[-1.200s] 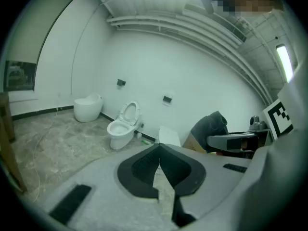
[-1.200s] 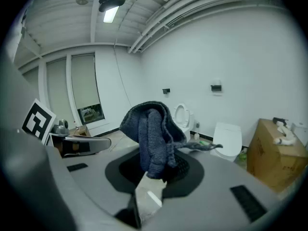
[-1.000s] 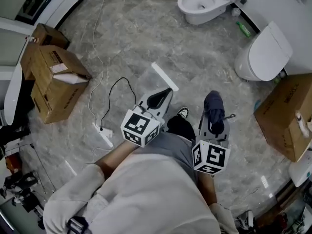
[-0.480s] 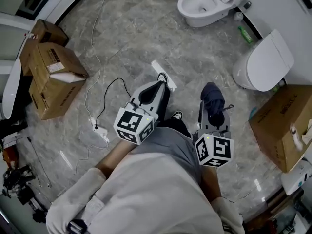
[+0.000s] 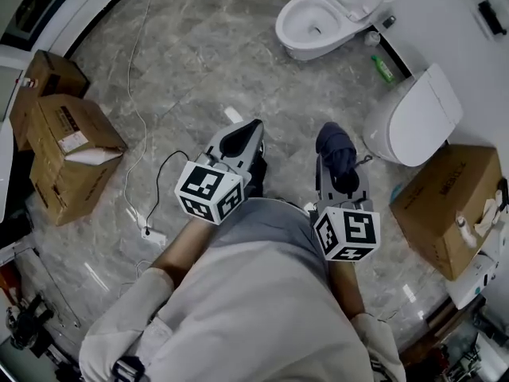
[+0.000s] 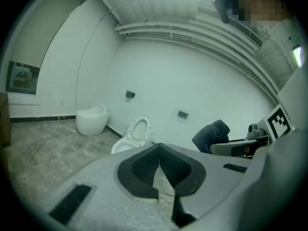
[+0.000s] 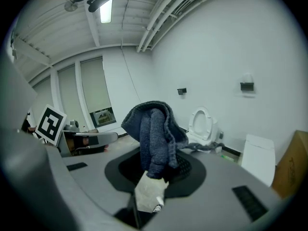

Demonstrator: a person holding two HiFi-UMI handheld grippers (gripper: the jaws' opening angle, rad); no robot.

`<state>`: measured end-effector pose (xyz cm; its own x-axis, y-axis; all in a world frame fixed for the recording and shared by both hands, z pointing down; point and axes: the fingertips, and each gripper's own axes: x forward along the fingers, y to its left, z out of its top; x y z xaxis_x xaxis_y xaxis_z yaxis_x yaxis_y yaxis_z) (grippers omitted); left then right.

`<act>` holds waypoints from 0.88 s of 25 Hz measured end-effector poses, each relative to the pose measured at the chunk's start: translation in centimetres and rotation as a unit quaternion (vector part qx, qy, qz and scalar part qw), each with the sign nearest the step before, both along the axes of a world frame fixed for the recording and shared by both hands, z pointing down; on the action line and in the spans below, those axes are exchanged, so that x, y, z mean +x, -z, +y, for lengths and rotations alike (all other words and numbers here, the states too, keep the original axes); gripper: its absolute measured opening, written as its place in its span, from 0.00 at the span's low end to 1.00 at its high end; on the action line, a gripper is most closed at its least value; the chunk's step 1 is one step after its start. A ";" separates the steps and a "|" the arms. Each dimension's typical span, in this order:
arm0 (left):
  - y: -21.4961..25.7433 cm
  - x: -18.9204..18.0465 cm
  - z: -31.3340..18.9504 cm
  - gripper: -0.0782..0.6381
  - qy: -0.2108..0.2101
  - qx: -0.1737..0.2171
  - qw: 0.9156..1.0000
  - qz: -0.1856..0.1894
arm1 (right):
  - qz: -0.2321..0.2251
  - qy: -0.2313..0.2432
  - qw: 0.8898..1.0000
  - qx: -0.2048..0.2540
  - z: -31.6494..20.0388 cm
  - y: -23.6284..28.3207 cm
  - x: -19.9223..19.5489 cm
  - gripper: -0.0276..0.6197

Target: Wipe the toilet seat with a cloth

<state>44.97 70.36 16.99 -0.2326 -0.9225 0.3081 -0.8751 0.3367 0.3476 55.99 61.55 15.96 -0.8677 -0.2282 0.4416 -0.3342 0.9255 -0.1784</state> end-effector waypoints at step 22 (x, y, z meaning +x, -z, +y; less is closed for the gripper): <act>-1.5 -14.4 -7.0 0.12 -0.044 -0.022 0.999 0.011 | 0.047 -0.001 0.999 0.001 -4.8 -2.2 -16.0 0.16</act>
<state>30.55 63.38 18.53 -0.1444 -0.9246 0.3525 -0.8938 0.2747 0.3546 40.01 56.75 18.19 -0.8219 -0.2301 0.5211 -0.3506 0.9253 -0.1444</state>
